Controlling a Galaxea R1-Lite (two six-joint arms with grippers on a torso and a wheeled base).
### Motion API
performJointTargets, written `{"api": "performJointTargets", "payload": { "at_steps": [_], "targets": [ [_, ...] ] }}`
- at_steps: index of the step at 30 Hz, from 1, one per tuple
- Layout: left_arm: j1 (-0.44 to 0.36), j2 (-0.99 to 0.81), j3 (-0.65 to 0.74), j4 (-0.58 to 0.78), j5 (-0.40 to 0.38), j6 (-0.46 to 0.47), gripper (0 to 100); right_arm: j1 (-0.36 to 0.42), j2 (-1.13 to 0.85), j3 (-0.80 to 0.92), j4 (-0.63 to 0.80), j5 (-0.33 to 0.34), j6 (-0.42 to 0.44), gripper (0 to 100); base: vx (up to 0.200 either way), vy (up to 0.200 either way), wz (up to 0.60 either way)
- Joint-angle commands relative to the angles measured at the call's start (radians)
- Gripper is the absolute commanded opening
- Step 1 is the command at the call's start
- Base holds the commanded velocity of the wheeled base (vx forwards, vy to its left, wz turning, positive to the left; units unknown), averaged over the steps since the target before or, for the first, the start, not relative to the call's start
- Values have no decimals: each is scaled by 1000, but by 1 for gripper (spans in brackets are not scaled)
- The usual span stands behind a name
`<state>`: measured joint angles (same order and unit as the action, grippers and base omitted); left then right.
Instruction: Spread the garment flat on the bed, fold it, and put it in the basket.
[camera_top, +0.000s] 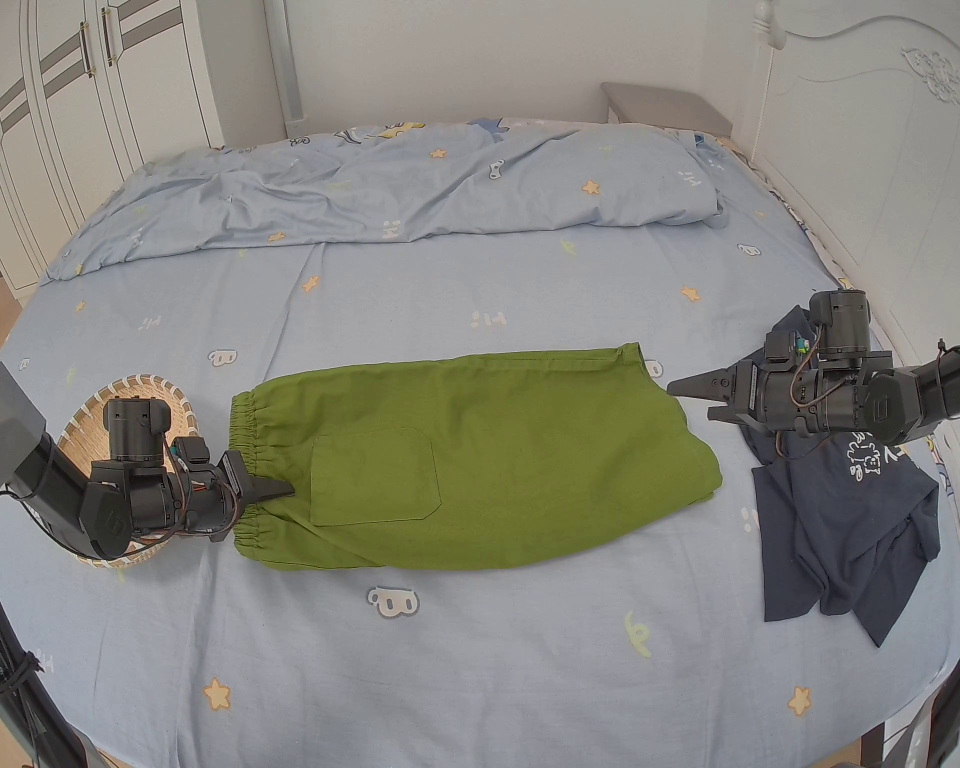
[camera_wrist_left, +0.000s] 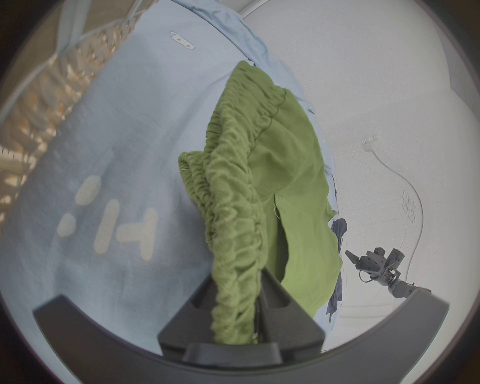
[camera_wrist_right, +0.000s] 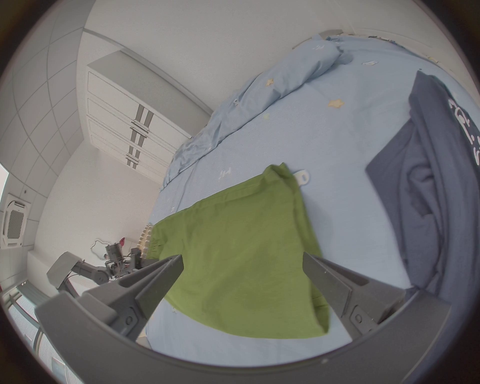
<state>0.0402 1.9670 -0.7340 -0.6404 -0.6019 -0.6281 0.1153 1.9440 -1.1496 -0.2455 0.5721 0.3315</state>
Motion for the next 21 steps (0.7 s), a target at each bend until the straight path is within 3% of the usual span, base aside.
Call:
{"api": "performJointTargets", "payload": {
  "at_steps": [1, 12, 15, 18, 21],
  "targets": [
    [9, -73, -33, 62, -1, -4, 0, -49, 38, -44, 40, -5, -22, 100, 0, 0, 0],
    [9, -82, -53, 116, -1, 1, 0, -59, 167, -93, 164, 25, -147, 100, 0, 0, 0],
    [9, -80, -54, 116, -1, 1, 0, -60, 188, -93, 170, 49, -167, 100, 0, 0, 0],
    [9, -77, -57, 116, -1, 1, 0, -59, 194, -104, 210, 115, -169, 100, 0, 0, 0],
    [9, -76, -57, 116, -1, 4, 0, -54, 210, -111, 235, 121, -175, 100, 0, 0, 0]
  ]
}}
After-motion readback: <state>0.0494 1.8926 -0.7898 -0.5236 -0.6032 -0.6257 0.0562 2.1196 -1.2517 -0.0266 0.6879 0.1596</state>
